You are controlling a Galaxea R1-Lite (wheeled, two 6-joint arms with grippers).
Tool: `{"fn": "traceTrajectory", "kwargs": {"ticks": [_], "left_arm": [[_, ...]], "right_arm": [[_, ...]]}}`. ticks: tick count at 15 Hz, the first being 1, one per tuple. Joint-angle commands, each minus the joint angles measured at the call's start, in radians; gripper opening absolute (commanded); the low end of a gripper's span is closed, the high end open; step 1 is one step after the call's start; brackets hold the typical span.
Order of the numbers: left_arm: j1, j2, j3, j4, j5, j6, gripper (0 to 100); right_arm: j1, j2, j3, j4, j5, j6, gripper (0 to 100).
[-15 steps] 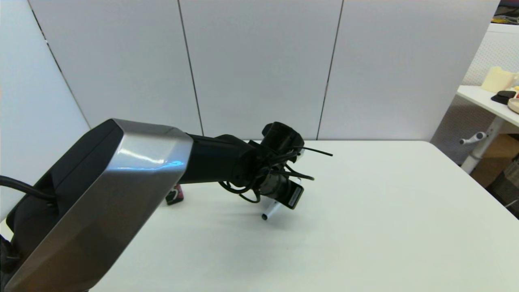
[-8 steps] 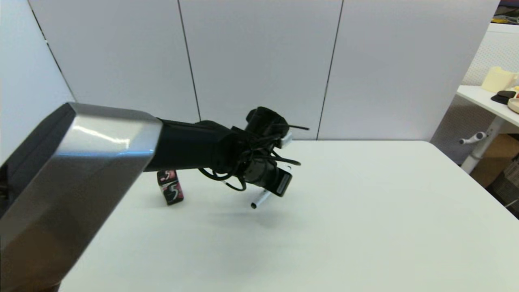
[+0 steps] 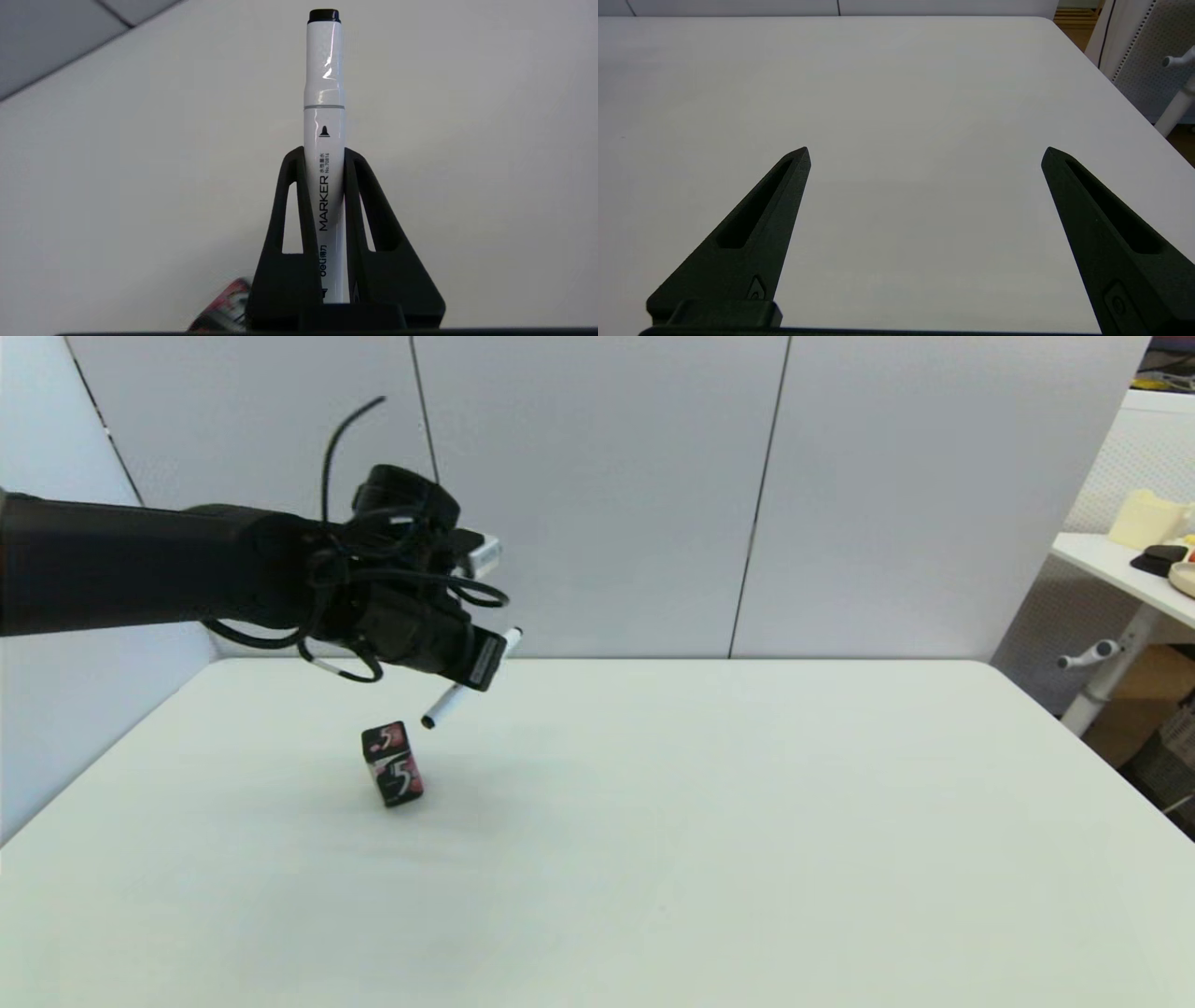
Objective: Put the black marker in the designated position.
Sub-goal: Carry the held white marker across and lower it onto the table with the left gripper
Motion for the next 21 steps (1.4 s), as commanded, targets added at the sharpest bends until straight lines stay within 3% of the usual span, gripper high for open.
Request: {"fn": "traceTrajectory", "kwargs": {"ticks": [1,4,11,18,21], "left_arm": [[0.112,-0.096,0.002,0.031,-0.003,0.051,0],[0.232,-0.111,0.004,0.068,-0.064,0.209,0],[0.517,0.035,-0.024,0.136,-0.386,0.777,0],[0.527,0.213,-0.191,0.14,-0.569,0.973,0],[0.499,0.274,-0.278,0.225,-0.636,1.047,0]], "right_arm": [[0.0,0.001,0.0,-0.001,0.001,0.0,100],[0.0,0.001,0.0,-0.001,0.001,0.0,100],[0.0,0.001,0.0,-0.001,0.001,0.0,100],[0.0,0.001,-0.002,-0.001,0.001,0.0,100],[0.0,0.001,0.0,-0.001,0.001,0.0,100]]}}
